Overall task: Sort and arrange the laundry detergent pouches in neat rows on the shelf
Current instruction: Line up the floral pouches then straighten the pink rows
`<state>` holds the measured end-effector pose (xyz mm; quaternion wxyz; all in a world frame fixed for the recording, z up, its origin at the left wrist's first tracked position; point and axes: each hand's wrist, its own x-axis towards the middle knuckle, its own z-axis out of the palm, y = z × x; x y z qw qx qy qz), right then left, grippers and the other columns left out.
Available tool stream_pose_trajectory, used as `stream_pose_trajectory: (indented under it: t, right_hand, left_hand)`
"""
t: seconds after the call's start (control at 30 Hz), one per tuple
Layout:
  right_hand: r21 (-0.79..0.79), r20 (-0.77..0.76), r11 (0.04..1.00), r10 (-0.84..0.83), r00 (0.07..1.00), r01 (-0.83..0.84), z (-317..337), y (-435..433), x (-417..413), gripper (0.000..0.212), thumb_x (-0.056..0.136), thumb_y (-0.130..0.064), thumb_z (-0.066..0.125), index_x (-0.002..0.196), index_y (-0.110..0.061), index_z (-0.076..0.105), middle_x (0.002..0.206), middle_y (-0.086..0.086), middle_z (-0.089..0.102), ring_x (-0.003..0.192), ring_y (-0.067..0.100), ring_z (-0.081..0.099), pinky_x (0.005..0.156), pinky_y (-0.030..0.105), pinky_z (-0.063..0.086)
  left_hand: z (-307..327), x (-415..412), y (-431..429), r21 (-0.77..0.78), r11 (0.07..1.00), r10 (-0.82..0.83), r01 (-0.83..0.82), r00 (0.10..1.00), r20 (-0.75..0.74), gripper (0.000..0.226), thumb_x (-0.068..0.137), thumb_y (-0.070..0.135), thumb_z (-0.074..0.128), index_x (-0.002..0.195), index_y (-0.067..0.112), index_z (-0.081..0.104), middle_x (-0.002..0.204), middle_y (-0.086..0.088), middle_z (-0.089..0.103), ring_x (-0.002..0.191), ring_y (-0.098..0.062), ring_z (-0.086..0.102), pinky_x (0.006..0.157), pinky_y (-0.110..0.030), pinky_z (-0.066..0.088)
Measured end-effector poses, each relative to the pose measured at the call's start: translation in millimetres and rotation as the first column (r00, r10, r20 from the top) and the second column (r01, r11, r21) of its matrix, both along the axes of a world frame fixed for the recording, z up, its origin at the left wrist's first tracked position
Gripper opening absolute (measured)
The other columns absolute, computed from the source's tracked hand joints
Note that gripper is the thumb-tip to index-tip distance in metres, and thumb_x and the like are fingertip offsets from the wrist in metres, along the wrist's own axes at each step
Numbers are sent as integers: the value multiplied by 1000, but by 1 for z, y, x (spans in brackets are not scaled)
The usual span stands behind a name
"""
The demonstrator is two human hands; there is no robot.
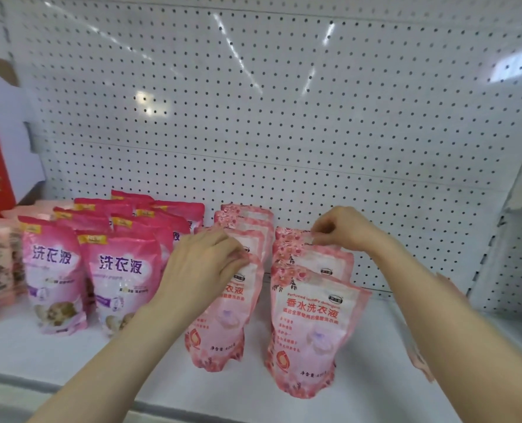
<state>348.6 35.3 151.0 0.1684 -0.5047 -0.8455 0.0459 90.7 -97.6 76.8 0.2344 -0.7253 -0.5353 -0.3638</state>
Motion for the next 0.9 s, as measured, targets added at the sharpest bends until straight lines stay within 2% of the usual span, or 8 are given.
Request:
stream_pose_trajectory:
  t: [0.1,0.23,0.33,0.43,0.53,0.67,0.83,0.9]
  right_hand:
    - [55,-60,998,-40,997,44,-5,18,-8,1,82,-24,78,82,-25,77,86,-8,74,86,12,69,85,36,56]
    - [76,-106,996,-39,994,47,-4,25,-9,4,84,-21,75,82,-25,76,80,-11,71,79,9,66,77,30,52]
    - [36,-52,999,-36,998,38,-4,25,-7,5,85,-21,74,89,-20,78,91,-5,75,75,6,63,74,27,48]
    - [120,-148,993,-6,989,24,2,3,-3,15,86,-33,73,97,-24,77,99,-7,75,93,10,66,88,32,51]
    - [-15,-197,992,122,973,-128,10,-35,-5,18,78,-49,77,86,-33,78,88,-13,75,85,3,66,80,26,51]
    - [38,41,994,102,994,-104,-4,-44,-13,12,76,-29,83,82,-21,76,74,-8,70,75,8,65,83,35,56]
    - [104,-50,994,51,997,-46,-14,-48,-11,17,78,-25,81,72,-32,67,66,-16,62,66,5,58,74,30,50]
    - [106,-86,994,47,995,-37,-17,-55,-10,6,80,-26,80,82,-27,74,74,-12,69,71,6,61,78,29,51]
  left_hand:
    - [-4,-1,0,-9,1000,21,-21,1000,10,21,88,45,61,89,26,70,84,14,64,80,-11,61,71,-32,47]
    - [-5,1,2,-14,999,42,-42,999,11,28,89,49,51,89,27,69,84,14,64,81,-12,61,72,-31,45]
    - [-5,1,1,-14,999,45,-45,999,12,25,88,46,54,89,26,69,84,13,65,81,-12,61,74,-32,45]
    - [-6,1,0,-20,999,48,-48,999,22,24,90,46,58,90,25,70,86,13,66,83,-13,62,76,-33,46]
    - [-5,2,2,-32,998,55,-55,998,19,27,90,48,55,90,26,70,85,13,66,82,-13,61,75,-33,46]
    - [-2,6,-1,-26,998,50,-49,998,30,21,86,42,64,88,22,70,82,10,67,78,-16,62,73,-33,44]
    - [-1,7,-7,-45,998,56,-54,998,37,21,87,40,65,89,21,70,84,8,67,80,-18,62,75,-37,47]
    - [-2,7,-9,-45,997,59,-57,998,36,20,88,39,64,93,20,71,88,6,68,85,-19,61,78,-38,46]
